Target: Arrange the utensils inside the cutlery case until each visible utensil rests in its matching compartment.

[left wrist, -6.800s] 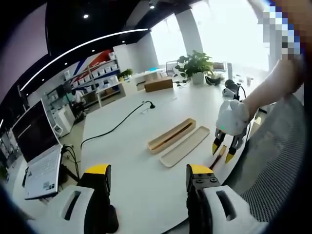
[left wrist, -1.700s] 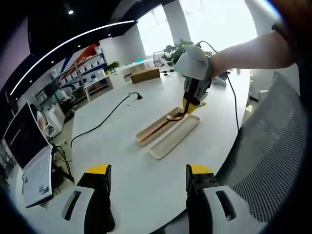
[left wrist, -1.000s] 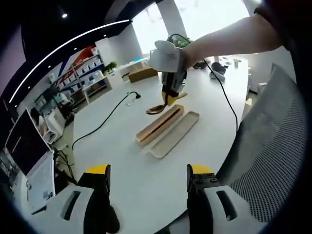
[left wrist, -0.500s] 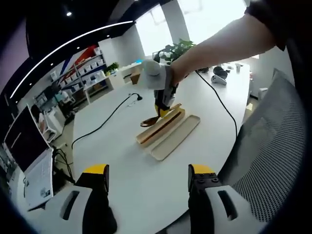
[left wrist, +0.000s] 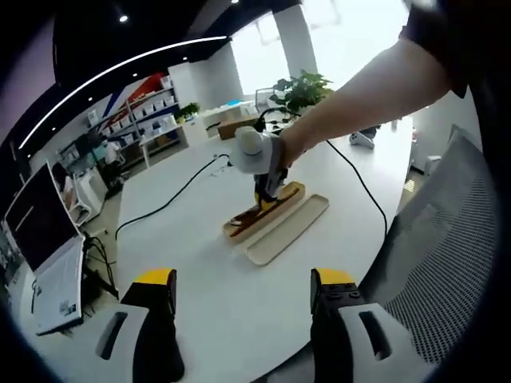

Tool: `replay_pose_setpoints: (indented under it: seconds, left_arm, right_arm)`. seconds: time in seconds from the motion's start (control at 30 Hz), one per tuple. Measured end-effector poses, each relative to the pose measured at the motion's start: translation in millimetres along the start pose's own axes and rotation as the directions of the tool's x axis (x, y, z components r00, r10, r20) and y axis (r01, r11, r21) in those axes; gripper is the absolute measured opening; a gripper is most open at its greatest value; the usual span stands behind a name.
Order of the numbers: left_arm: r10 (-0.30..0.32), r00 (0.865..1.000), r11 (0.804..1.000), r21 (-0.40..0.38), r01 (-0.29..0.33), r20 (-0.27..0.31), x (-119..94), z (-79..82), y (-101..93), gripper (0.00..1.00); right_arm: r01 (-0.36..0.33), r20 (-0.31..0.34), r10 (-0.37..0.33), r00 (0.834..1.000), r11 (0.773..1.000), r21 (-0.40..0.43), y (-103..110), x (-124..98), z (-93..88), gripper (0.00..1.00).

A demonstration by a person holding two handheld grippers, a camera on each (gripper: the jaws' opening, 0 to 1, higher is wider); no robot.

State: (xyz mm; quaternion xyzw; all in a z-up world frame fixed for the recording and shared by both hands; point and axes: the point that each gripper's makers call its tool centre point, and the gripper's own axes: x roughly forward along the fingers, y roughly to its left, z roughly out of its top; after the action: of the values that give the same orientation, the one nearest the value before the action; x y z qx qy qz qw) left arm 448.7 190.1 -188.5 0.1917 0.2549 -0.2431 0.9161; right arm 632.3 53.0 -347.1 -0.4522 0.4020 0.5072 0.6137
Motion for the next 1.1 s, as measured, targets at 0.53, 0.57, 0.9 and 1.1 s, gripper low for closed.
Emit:
replay_pose_setpoints:
  seconds: [0.53, 0.57, 0.9, 1.1]
  left_arm:
    - [-0.003, 1.000, 1.000, -0.018, 0.003, 0.008, 0.6, 2.3, -0.2, 0.73]
    - [-0.003, 1.000, 1.000, -0.020, 0.003, 0.008, 0.5, 2.4, -0.1, 0.73]
    - [-0.017, 1.000, 1.000, -0.009, 0.017, 0.006, -0.6, 2.2, -3.0, 0.71]
    - [-0.018, 1.000, 1.000, -0.007, 0.018, 0.011, -1.9, 3.0, -3.6, 0.71]
  right_arm:
    - [-0.047, 0.055, 0.043, 0.998, 0.997, 0.062, 3.5, 4.8, 8.4, 0.03]
    - [-0.031, 0.060, 0.028, 0.998, 0.998, 0.056, 1.4, 3.7, 8.7, 0.04]
    - [0.025, 0.148, -0.051, 0.988, 0.984, 0.175, -14.2, -27.8, 3.5, 0.14]
    - [0.147, 0.124, -0.167, 0.978, 0.976, 0.159, -26.0, -51.8, -18.1, 0.23]
